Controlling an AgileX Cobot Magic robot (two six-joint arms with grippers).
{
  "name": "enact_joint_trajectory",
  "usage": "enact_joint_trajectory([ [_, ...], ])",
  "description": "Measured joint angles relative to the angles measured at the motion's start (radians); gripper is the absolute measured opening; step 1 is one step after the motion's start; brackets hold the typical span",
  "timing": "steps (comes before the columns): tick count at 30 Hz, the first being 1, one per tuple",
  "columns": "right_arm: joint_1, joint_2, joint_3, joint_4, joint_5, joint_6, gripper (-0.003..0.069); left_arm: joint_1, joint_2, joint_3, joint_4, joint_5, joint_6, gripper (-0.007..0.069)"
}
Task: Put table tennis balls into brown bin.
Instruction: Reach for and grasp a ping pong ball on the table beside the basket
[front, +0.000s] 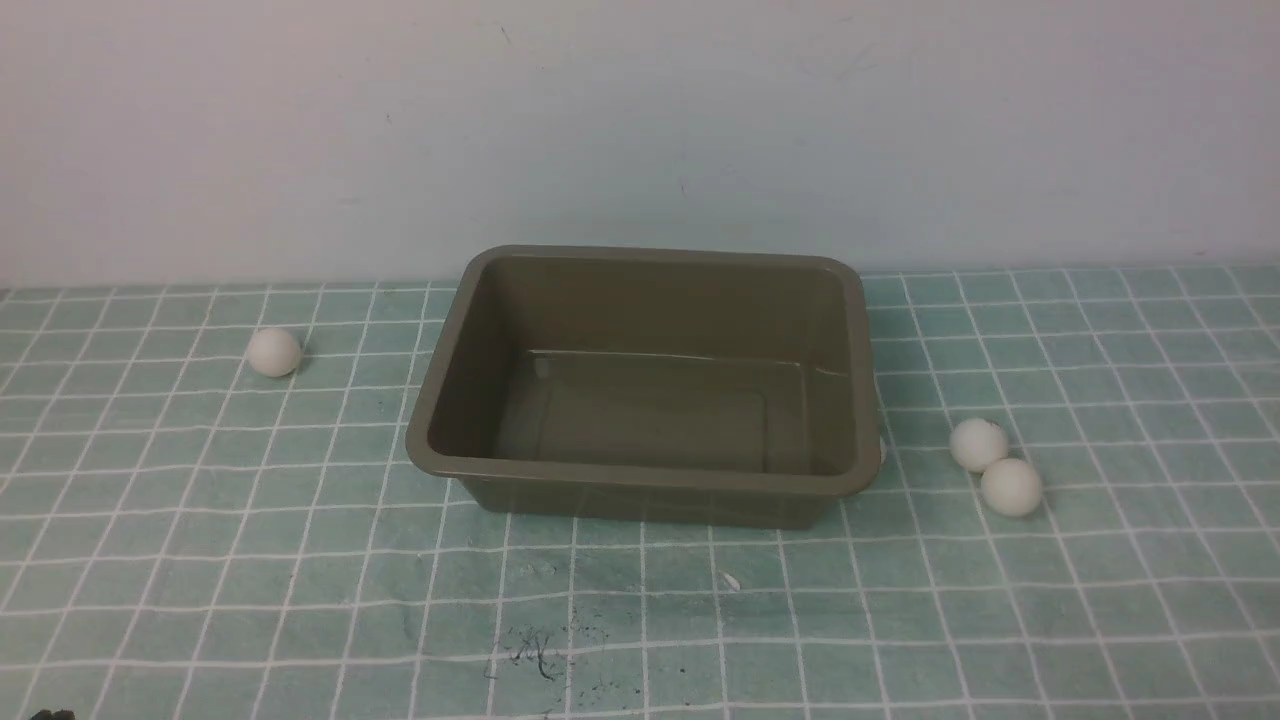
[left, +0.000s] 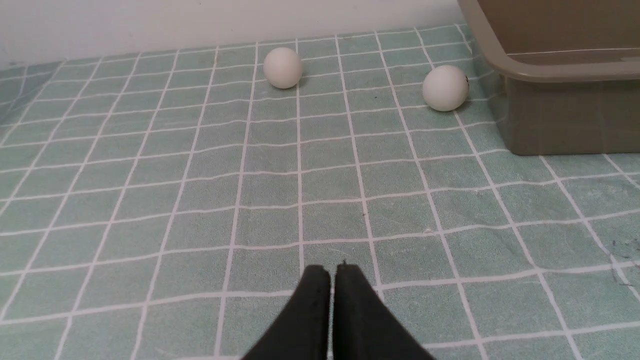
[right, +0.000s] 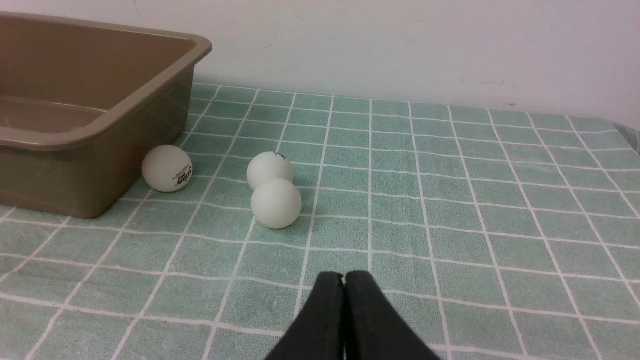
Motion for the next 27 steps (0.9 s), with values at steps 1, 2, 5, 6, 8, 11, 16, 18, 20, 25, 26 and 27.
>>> enact_joint_trajectory([
  [1, 0.0, 0.0, 0.0, 0.0, 0.0, 0.0, -0.0015, 0.0, 0.0, 0.0, 0.0, 0.0, 0.0, -0.0005],
  [2, 0.0, 0.0, 0.0, 0.0, 0.0, -0.005, -0.0015, 0.0, 0.0, 0.0, 0.0, 0.0, 0.0, -0.0005],
  [5, 0.0, 0.0, 0.0, 0.0, 0.0, 0.0, -0.0015, 0.0, 0.0, 0.0, 0.0, 0.0, 0.0, -0.0005],
  [6, 0.0, 0.0, 0.0, 0.0, 0.0, 0.0, -0.0015, 0.0, 0.0, 0.0, 0.0, 0.0, 0.0, -0.0005],
  [8, 0.0, 0.0, 0.0, 0.0, 0.0, 0.0, -0.0015, 0.0, 0.0, 0.0, 0.0, 0.0, 0.0, -0.0005],
  [11, 0.0, 0.0, 0.0, 0.0, 0.0, -0.005, -0.0015, 0.0, 0.0, 0.0, 0.0, 0.0, 0.0, -0.0005],
  [16, 0.0, 0.0, 0.0, 0.0, 0.0, -0.005, -0.0015, 0.0, 0.0, 0.0, 0.0, 0.0, 0.0, -0.0005],
  [18, 0.0, 0.0, 0.0, 0.0, 0.0, 0.0, -0.0015, 0.0, 0.0, 0.0, 0.0, 0.0, 0.0, -0.0005],
  [20, 0.0, 0.0, 0.0, 0.0, 0.0, 0.0, -0.0015, 0.0, 0.0, 0.0, 0.0, 0.0, 0.0, -0.0005],
  [25, 0.0, 0.0, 0.0, 0.0, 0.0, -0.005, -0.0015, 0.0, 0.0, 0.001, -0.054, -0.071, -0.032, -0.0005],
  [26, 0.0, 0.0, 0.0, 0.0, 0.0, 0.0, -0.0015, 0.0, 0.0, 0.001, -0.073, -0.1, -0.044, -0.0005],
  [27, 0.0, 0.0, 0.0, 0.0, 0.0, -0.005, -0.0015, 0.0, 0.0, 0.001, -0.097, -0.147, -0.061, -0.0005],
])
